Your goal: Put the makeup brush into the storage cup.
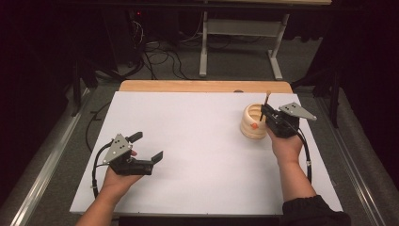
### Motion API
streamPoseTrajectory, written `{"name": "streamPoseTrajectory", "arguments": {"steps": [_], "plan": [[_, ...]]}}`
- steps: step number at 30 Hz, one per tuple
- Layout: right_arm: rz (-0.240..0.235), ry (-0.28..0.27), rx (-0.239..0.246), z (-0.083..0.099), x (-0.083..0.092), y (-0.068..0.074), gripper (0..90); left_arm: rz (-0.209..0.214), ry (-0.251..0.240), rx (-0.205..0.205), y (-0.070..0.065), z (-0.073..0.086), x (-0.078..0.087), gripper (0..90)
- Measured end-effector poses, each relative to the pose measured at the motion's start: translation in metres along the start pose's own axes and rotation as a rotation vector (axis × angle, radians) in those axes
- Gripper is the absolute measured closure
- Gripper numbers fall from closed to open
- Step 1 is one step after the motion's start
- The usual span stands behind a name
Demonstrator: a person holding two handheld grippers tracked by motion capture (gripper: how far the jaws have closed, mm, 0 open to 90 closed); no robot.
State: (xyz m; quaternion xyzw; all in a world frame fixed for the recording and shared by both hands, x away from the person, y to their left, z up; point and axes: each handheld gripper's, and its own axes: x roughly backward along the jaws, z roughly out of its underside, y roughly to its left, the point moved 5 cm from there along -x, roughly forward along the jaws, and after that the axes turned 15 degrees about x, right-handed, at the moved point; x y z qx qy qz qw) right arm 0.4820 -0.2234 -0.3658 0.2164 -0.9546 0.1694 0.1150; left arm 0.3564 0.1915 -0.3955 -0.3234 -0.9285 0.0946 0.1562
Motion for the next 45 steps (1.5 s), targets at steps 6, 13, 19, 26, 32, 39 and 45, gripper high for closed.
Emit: {"name": "streamPoseTrajectory", "arguments": {"steps": [6, 13, 19, 26, 32, 39, 45], "plan": [[-0.009, 0.023, -0.005, 0.008, -0.004, 0.0, 85.2, -0.004, -0.005, 0.001, 0.001, -0.001, 0.001, 0.3], [-0.007, 0.041, -0.017, 0.01, -0.005, -0.002, 85.2, -0.004, -0.007, 0.0, 0.001, -0.001, 0.001, 0.3], [-0.019, 0.043, -0.026, 0.012, -0.008, -0.001, 85.0, -0.006, -0.005, 0.0, 0.001, 0.0, 0.001, 0.3], [-0.023, 0.045, -0.03, 0.011, -0.012, 0.001, 84.6, -0.005, -0.008, -0.002, 0.001, -0.001, 0.001, 0.3], [-0.038, 0.056, -0.039, 0.009, -0.014, 0.001, 77.0, 0.001, -0.004, -0.004, 0.001, 0.0, 0.0, 0.4], [-0.04, 0.04, -0.062, 0.005, -0.014, 0.003, 40.2, 0.004, -0.001, -0.008, 0.0, 0.0, 0.0, 0.4], [-0.057, 0.041, -0.063, 0.004, -0.013, 0.006, 34.3, 0.002, -0.002, -0.007, 0.0, 0.0, 0.0, 0.4]]}}
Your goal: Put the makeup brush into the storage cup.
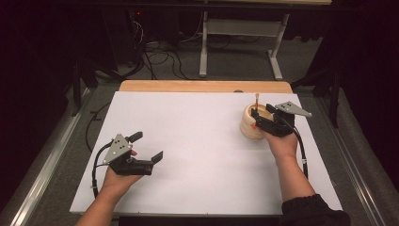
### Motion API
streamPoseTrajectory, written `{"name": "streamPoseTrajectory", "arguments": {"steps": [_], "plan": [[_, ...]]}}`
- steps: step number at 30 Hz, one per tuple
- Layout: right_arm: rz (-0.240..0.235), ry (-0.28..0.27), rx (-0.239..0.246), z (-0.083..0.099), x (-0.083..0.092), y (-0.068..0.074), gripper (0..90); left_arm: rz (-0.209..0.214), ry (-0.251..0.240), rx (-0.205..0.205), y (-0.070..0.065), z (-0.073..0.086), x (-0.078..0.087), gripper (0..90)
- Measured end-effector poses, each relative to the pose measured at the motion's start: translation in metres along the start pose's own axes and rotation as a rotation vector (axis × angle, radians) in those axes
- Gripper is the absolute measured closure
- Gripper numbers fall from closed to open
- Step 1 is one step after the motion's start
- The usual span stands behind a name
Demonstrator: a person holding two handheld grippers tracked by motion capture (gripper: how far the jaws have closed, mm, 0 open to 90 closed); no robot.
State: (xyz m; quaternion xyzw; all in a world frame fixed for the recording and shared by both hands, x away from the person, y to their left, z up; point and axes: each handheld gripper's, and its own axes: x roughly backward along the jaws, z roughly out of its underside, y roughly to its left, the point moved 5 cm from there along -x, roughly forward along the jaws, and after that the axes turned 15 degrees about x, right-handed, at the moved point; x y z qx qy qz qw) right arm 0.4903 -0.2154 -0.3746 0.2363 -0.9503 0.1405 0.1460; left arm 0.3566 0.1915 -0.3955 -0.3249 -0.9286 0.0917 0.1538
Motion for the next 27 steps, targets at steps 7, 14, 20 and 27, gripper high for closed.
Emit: {"name": "streamPoseTrajectory", "arguments": {"steps": [7, 14, 20, 27], "plan": [[-0.005, -0.002, 0.002, -0.001, 0.002, 0.001, 30.0, -0.001, -0.002, 0.0, 0.0, 0.0, 0.0, 0.4], [-0.019, 0.0, 0.017, -0.002, 0.004, 0.005, 24.9, -0.009, 0.007, 0.004, 0.001, 0.0, 0.0, 0.4], [-0.027, 0.001, 0.027, -0.003, 0.008, 0.009, 20.2, -0.009, 0.004, 0.006, 0.001, 0.0, 0.0, 0.4], [-0.043, 0.013, 0.051, -0.002, 0.01, 0.016, 10.5, -0.007, 0.004, 0.007, 0.0, 0.0, 0.0, 0.4]]}}
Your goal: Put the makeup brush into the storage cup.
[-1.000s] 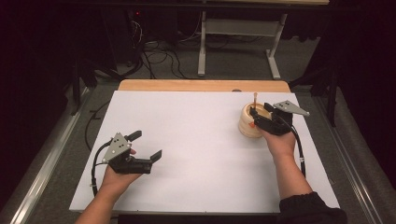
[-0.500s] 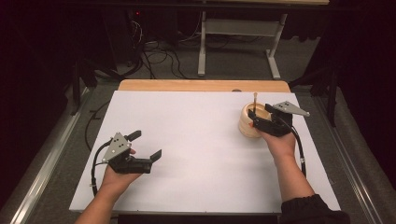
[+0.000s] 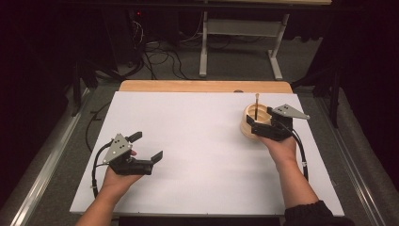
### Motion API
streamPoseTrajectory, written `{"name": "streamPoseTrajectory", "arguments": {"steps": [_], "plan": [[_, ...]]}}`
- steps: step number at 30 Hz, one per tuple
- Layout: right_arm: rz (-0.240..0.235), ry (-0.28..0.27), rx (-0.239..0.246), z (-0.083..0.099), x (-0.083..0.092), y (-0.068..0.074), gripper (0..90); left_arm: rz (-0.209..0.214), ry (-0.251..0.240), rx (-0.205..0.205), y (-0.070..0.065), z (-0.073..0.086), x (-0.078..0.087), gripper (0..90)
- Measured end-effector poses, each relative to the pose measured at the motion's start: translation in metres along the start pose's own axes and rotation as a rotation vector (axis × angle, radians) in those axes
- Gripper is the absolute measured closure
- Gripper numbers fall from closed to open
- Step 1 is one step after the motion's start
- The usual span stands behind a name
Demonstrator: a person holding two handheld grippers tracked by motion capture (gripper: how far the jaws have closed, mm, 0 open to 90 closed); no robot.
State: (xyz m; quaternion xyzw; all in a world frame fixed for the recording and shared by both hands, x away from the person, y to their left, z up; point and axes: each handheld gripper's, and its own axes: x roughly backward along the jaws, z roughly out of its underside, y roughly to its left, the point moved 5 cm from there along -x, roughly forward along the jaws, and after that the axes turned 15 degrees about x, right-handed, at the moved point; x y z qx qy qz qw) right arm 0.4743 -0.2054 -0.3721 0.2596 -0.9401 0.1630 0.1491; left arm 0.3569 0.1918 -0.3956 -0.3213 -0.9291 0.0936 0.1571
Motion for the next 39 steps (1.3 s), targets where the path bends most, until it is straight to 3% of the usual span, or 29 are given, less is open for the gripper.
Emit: {"name": "streamPoseTrajectory", "arguments": {"steps": [6, 18, 30, 39], "plan": [[-0.003, 0.016, 0.002, 0.004, 0.001, 0.006, 1.1, 0.0, 0.003, -0.002, 0.0, 0.0, 0.0, 0.3], [-0.024, 0.003, 0.026, 0.001, 0.011, 0.018, 1.0, 0.0, 0.005, -0.005, 0.0, 0.001, -0.001, 0.3], [-0.029, -0.022, 0.03, 0.017, 0.036, 0.027, 1.0, -0.002, 0.007, -0.01, -0.002, 0.001, 0.0, 0.4], [-0.02, -0.077, 0.02, 0.034, 0.064, 0.036, 1.0, -0.006, 0.014, -0.003, -0.003, 0.004, 0.002, 0.4]]}}
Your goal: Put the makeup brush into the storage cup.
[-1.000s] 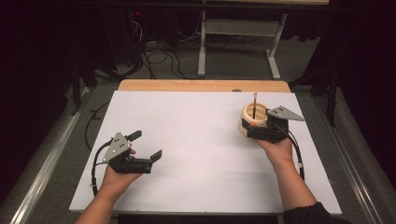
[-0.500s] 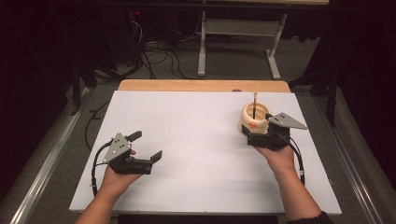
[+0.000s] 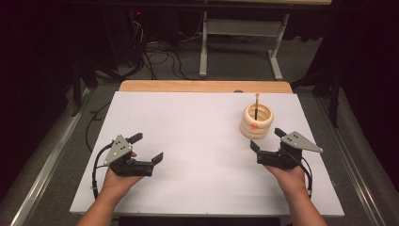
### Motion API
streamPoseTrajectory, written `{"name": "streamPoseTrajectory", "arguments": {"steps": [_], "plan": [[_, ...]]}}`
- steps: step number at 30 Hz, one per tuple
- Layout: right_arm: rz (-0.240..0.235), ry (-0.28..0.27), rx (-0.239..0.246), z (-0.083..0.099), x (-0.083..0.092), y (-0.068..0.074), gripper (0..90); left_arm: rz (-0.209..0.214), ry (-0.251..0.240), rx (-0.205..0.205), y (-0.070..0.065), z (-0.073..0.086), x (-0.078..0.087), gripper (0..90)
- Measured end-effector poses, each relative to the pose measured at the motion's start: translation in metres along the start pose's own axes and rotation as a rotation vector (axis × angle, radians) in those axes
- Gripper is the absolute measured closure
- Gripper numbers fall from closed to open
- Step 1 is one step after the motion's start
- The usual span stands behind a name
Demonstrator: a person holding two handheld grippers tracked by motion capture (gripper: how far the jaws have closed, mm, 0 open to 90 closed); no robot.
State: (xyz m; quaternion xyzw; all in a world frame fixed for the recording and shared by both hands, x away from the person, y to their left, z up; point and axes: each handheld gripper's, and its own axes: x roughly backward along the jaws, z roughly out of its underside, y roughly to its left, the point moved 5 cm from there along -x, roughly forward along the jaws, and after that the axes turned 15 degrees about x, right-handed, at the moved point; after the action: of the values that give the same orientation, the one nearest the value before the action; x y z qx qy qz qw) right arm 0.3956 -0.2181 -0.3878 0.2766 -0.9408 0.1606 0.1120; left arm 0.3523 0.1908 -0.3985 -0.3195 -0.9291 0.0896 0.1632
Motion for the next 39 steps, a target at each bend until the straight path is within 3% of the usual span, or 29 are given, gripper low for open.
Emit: {"name": "streamPoseTrajectory", "arguments": {"steps": [13, 16, 39], "plan": [[-0.006, 0.005, 0.029, 0.018, 0.033, 0.012, 1.0, -0.017, 0.014, -0.004, -0.001, 0.007, 0.008, 0.4], [-0.005, -0.001, 0.01, 0.02, 0.037, 0.011, 1.0, -0.022, 0.018, -0.001, -0.001, 0.009, 0.009, 0.4], [0.0, 0.003, 0.008, 0.027, 0.03, 0.006, 1.1, -0.005, 0.024, -0.002, -0.004, 0.009, 0.005, 0.4]]}}
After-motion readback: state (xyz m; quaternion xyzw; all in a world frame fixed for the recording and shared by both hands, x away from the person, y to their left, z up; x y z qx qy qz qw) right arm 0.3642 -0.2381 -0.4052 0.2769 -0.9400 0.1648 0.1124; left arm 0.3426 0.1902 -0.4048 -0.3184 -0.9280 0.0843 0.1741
